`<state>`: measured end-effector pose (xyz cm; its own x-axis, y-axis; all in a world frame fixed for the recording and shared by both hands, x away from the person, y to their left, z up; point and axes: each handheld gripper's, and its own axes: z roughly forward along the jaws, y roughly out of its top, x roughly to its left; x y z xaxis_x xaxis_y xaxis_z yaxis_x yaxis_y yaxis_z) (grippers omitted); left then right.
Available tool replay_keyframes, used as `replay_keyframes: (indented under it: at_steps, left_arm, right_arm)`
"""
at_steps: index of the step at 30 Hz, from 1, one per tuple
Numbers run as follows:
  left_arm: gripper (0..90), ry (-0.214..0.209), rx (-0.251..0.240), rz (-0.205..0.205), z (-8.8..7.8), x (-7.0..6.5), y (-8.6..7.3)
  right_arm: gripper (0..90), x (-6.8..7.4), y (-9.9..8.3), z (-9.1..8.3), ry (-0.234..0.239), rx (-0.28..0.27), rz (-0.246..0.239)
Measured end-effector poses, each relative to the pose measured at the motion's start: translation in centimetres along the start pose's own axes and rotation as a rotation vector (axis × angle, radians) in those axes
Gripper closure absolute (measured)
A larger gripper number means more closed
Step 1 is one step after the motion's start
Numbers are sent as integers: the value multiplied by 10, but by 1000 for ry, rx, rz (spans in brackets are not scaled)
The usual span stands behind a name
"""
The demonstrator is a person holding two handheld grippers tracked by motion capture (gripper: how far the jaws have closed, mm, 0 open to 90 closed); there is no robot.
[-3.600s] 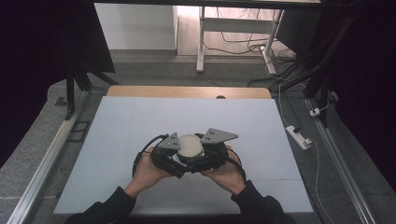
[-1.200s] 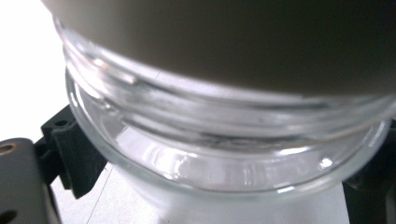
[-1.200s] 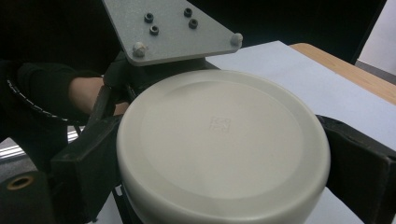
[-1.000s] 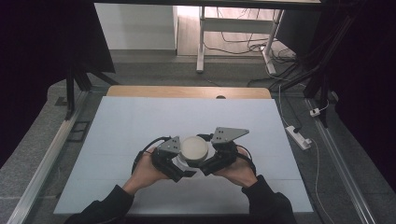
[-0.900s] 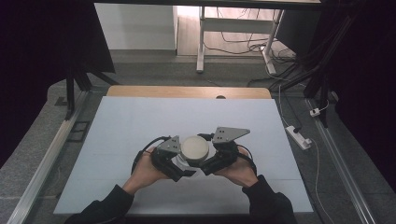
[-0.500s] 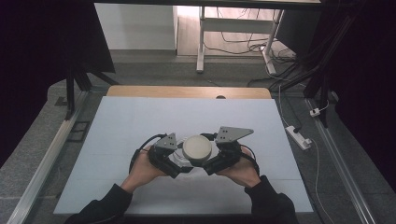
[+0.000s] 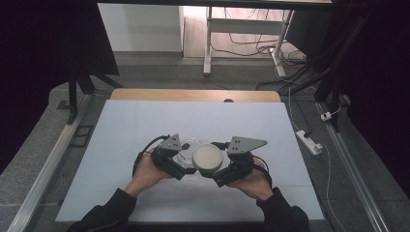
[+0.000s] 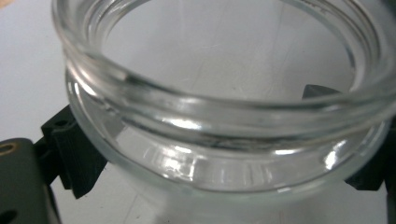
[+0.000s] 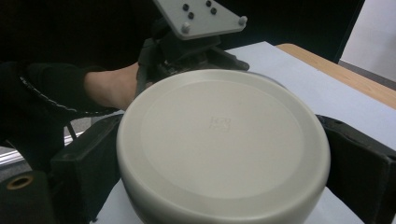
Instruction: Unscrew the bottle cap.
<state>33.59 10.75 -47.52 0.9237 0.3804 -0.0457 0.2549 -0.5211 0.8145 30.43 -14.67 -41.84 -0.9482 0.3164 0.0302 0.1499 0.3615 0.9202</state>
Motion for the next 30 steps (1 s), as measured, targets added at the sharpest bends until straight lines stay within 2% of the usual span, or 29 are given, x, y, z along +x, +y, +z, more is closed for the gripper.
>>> replay_keyframes:
  at_steps: [6,14,23,30]
  left_arm:
    - [73,10,-19,-5,1,5,5]
    - [73,23,-27,-3,2,11,10]
    - [73,40,-43,-2,4,20,17]
    - [73,45,-44,7,10,23,24]
  right_arm:
    - [73,10,0,-3,-1,-15,-9]
    - [73,21,-5,-2,4,-5,-15]
    - [73,29,-24,-2,-6,2,-9]
    - [72,34,-36,6,-1,19,-11]
